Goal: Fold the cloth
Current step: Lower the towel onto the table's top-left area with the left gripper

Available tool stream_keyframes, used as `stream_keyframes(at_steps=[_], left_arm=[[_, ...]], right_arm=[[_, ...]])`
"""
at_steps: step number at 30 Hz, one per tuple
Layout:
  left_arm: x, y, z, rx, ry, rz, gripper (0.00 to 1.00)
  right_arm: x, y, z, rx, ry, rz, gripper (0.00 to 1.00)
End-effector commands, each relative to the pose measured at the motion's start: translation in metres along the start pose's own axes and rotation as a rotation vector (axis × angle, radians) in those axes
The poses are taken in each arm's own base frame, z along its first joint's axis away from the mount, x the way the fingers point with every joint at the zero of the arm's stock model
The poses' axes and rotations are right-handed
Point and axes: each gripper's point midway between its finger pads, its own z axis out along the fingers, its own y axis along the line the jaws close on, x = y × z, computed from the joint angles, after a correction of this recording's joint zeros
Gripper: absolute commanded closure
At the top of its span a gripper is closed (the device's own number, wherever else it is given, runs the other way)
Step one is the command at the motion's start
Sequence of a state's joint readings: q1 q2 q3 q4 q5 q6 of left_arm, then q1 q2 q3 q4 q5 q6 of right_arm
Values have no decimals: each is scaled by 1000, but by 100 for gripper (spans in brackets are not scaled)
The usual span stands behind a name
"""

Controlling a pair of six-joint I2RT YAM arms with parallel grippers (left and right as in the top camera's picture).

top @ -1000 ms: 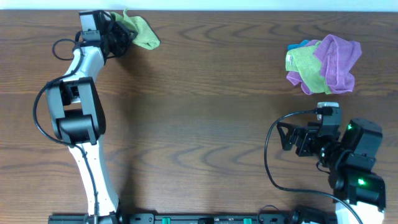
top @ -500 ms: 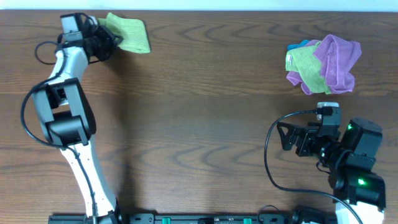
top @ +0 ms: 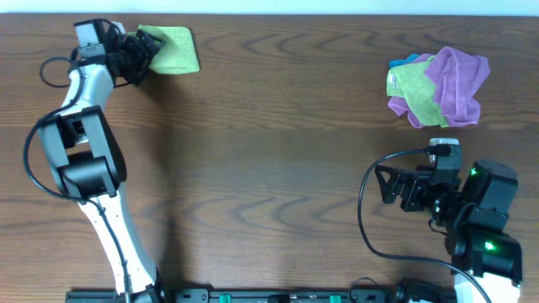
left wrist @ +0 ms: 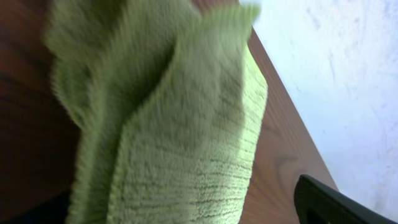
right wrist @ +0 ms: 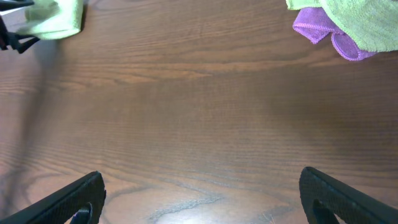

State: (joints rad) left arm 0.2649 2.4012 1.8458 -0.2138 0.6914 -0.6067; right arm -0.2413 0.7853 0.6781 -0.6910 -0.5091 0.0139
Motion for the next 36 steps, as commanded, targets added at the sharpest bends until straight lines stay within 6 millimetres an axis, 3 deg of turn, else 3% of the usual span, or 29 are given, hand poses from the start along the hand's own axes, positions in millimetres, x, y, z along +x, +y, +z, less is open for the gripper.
stream_keyframes(at_steps=[1,7,13,21,25,29,33,36], left_arm=[[-19,8,-17,31,-19,-13,4],[-30,16,-34,84,-11,-42,4],[-21,0,-52,90,23,70,4],[14,-30,-90,-152,60,331,4],[40,-46,-104,-304,90,437,4],[63,-60,-109,-405,108,494,4],[91,-80,-102,-377,164,528,4],[94,-78,-100,-438,156,559,4]], right_arm=[[1,1,0,-14,1,13,1],[1,1,0,-14,1,13,1],[1,1,0,-14,1,13,1],[1,1,0,-14,1,13,1],[1,1,0,-14,1,13,1],[1,1,0,-14,1,13,1],[1,1,0,-14,1,13,1],[1,1,0,-14,1,13,1]])
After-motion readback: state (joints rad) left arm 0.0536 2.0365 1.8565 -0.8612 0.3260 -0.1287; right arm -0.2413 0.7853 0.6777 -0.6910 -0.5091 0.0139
